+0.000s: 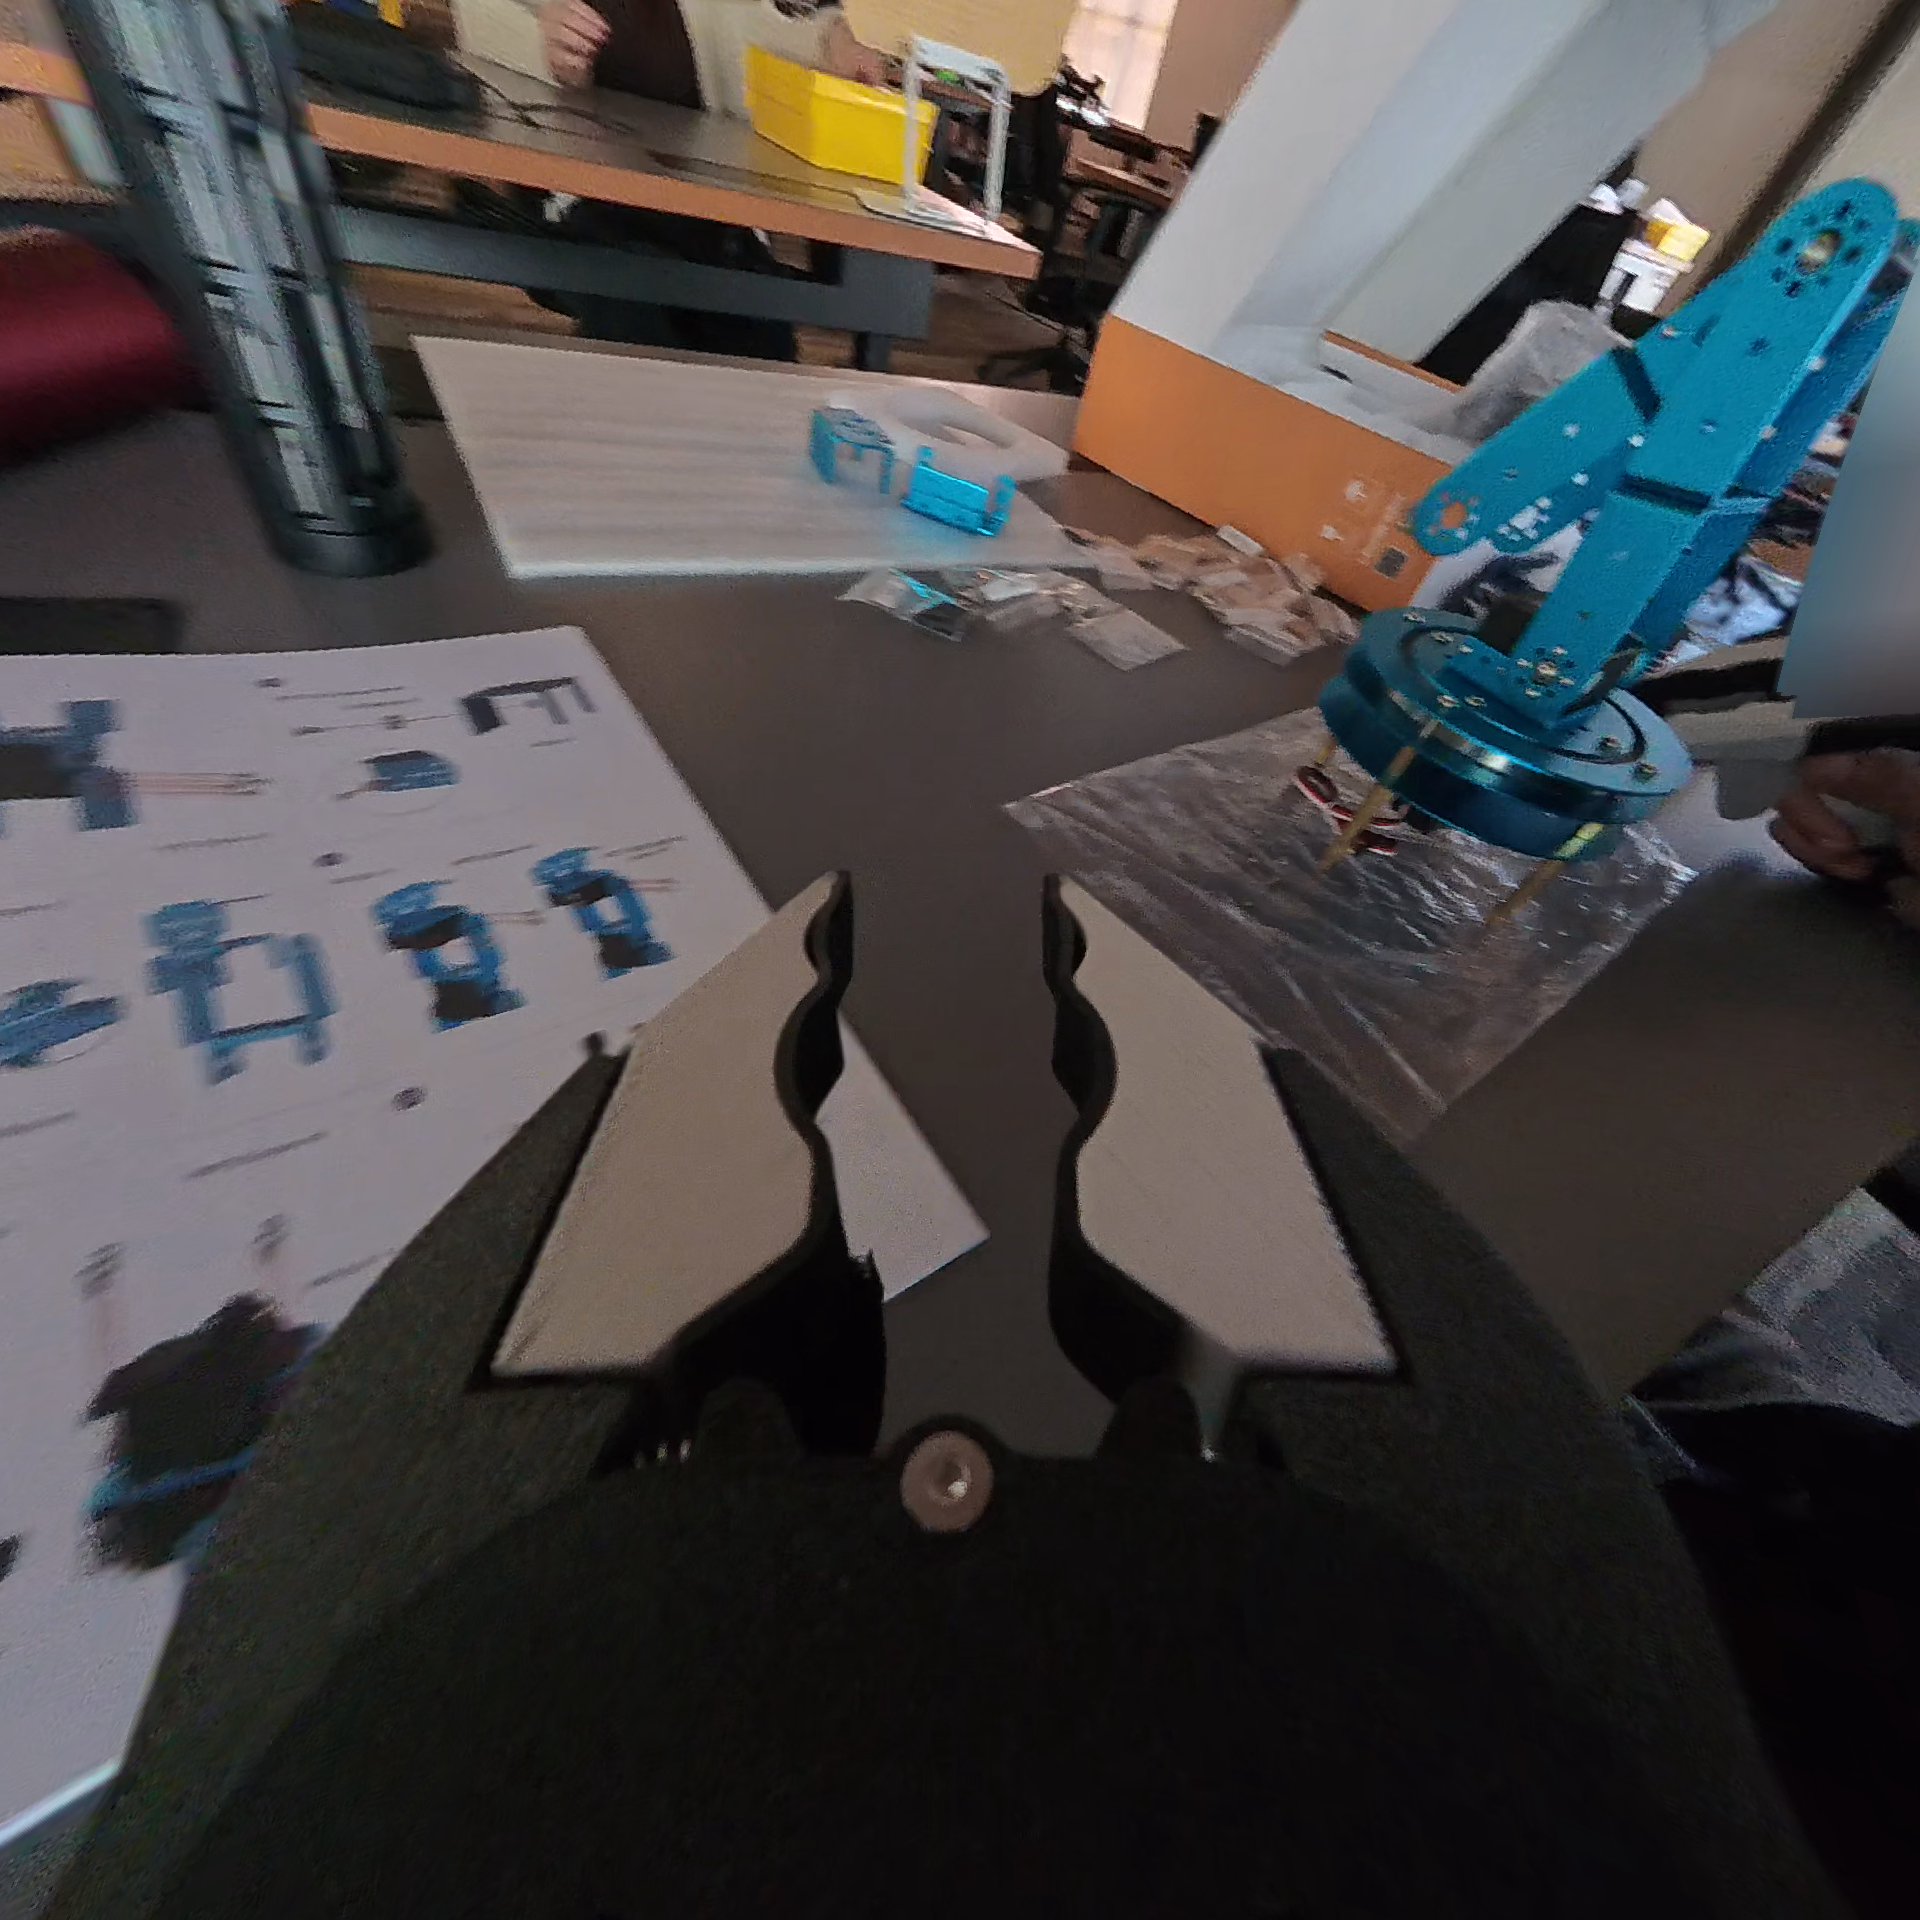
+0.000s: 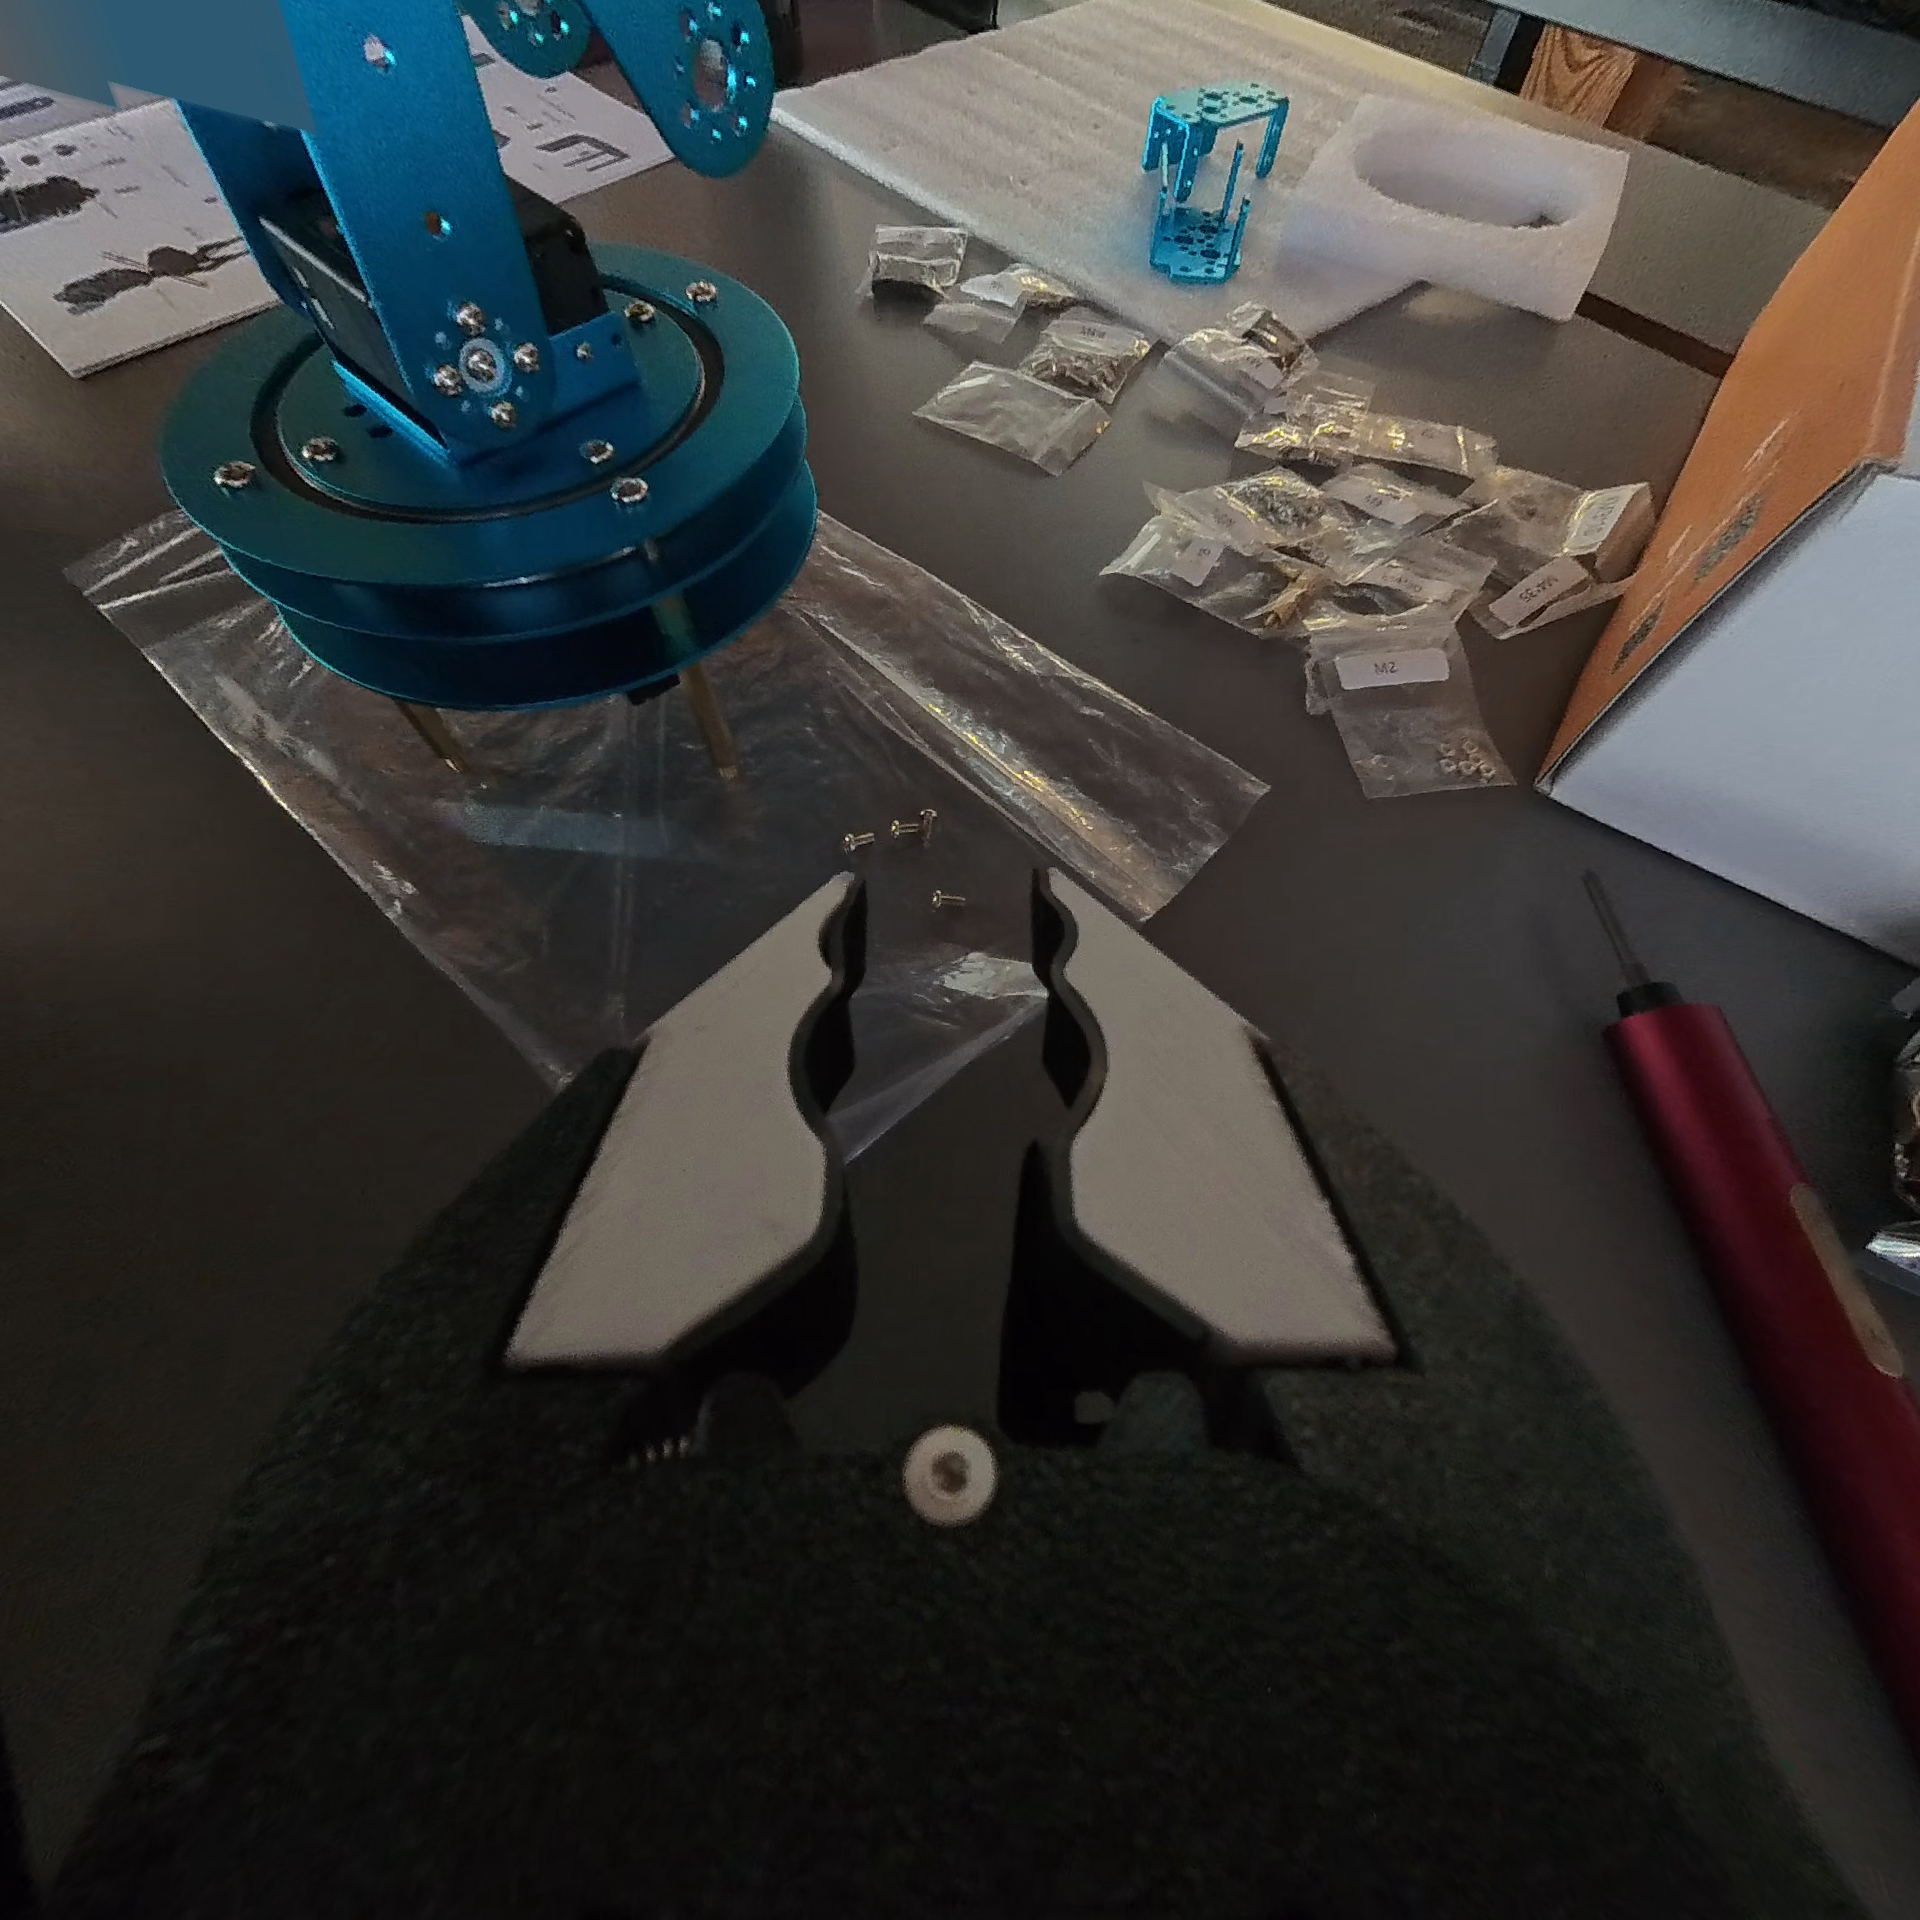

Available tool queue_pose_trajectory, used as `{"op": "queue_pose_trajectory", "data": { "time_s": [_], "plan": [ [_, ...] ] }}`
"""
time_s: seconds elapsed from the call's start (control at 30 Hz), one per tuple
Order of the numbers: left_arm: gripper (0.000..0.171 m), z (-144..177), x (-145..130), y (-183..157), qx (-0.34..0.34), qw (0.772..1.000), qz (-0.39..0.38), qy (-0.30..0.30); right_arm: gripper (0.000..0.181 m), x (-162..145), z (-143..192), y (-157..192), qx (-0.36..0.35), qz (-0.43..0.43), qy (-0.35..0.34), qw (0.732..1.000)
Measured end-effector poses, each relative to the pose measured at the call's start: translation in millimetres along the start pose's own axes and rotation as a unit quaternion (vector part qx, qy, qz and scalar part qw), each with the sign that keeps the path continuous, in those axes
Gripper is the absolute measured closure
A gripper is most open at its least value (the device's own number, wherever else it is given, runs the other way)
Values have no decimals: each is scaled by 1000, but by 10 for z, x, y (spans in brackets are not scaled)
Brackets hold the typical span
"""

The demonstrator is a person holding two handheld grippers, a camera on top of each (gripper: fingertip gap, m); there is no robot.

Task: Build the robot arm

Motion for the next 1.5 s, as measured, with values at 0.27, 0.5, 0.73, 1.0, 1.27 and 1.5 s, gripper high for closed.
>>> {"op": "queue_pose_trajectory", "data": {
  "time_s": [0.27,0.5,0.73,1.0,1.27,1.5],
  "plan": [
    [136,345,-48,643,83,996,24,-11,152,29,17,-28,-27,22,-10,999],
    [136,393,-62,858,20,991,132,-23,153,54,30,-62,-29,14,-21,999],
    [136,420,-48,922,47,989,135,-34,153,63,32,-95,-24,-1,-25,999],
    [136,367,-79,906,56,991,119,-13,153,44,4,-42,-20,19,-14,1000],
    [136,448,-2,851,71,993,86,-49,148,29,-39,21,-27,39,-1,999],
    [136,389,58,531,73,994,46,-72,148,28,-10,156,-33,75,-4,997]
  ]
}}
Point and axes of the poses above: each gripper's, where its closed fingertips meet, z back along the fingers, x out of its top, y = z × x across the jaws, the point moved 2 cm from there along z, back along the fingers, and after that the axes turned 2 degrees about y, right-handed, at the moved point
